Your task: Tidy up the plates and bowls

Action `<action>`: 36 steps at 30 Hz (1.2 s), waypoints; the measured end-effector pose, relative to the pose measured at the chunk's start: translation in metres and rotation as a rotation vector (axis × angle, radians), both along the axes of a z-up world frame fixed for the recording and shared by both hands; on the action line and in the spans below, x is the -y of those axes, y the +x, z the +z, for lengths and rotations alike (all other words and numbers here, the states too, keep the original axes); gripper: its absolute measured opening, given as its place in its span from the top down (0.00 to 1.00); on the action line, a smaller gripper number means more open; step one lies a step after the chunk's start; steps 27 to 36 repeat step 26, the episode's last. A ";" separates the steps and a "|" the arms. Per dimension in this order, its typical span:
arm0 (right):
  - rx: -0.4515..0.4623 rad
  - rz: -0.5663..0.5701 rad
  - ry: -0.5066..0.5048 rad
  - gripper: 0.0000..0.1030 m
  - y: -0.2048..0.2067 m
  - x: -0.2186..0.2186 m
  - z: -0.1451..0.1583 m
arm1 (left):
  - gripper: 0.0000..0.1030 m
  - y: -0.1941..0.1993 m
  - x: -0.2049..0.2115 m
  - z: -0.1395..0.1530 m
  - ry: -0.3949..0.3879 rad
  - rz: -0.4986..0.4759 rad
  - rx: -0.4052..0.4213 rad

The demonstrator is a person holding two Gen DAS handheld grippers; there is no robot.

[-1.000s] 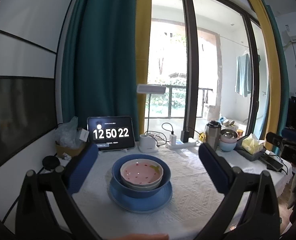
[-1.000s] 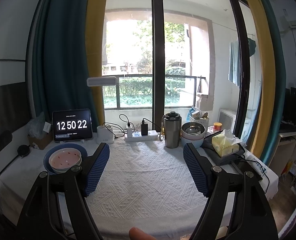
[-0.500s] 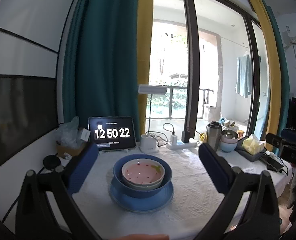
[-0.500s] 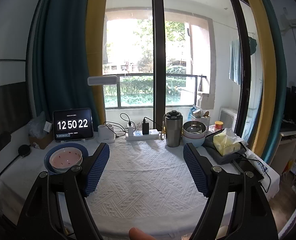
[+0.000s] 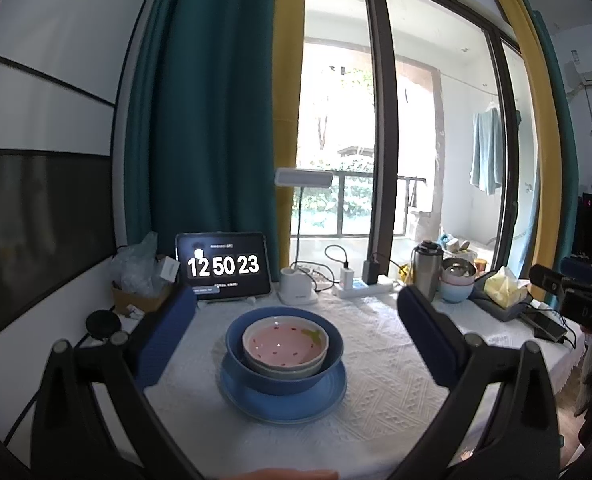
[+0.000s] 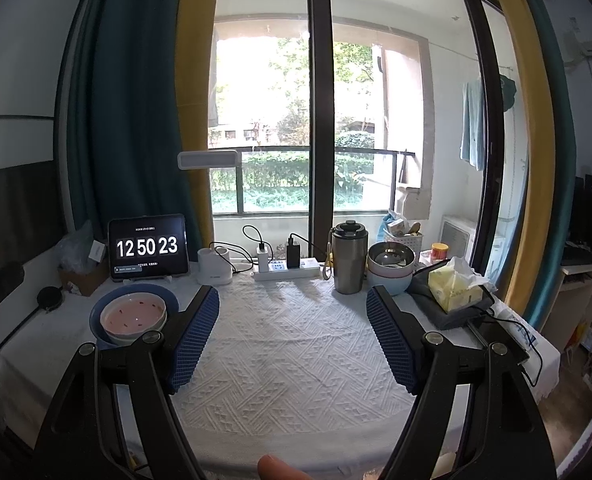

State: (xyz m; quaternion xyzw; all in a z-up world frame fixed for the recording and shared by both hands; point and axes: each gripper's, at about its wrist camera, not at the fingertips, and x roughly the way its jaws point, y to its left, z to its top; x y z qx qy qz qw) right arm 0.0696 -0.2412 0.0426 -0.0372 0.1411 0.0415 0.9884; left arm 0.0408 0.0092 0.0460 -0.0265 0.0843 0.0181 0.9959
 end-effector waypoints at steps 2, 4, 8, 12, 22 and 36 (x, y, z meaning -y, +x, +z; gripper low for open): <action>-0.001 0.001 -0.001 0.23 0.000 0.000 0.000 | 0.01 0.000 0.000 0.000 0.000 0.001 0.000; 0.000 0.000 0.000 0.23 0.000 0.001 0.000 | 0.01 -0.001 0.000 0.000 -0.001 0.001 0.001; 0.000 -0.001 0.000 0.23 0.000 0.001 0.000 | 0.01 -0.001 0.000 -0.001 -0.001 0.001 0.001; 0.000 -0.001 0.000 0.23 0.000 0.001 0.000 | 0.01 -0.001 0.000 -0.001 -0.001 0.001 0.001; -0.001 -0.001 0.001 0.23 0.000 0.000 0.000 | 0.01 -0.001 -0.001 -0.002 -0.002 0.001 0.000; -0.010 0.008 0.006 0.23 0.002 -0.001 -0.005 | 0.01 0.001 0.002 -0.010 0.004 0.000 -0.002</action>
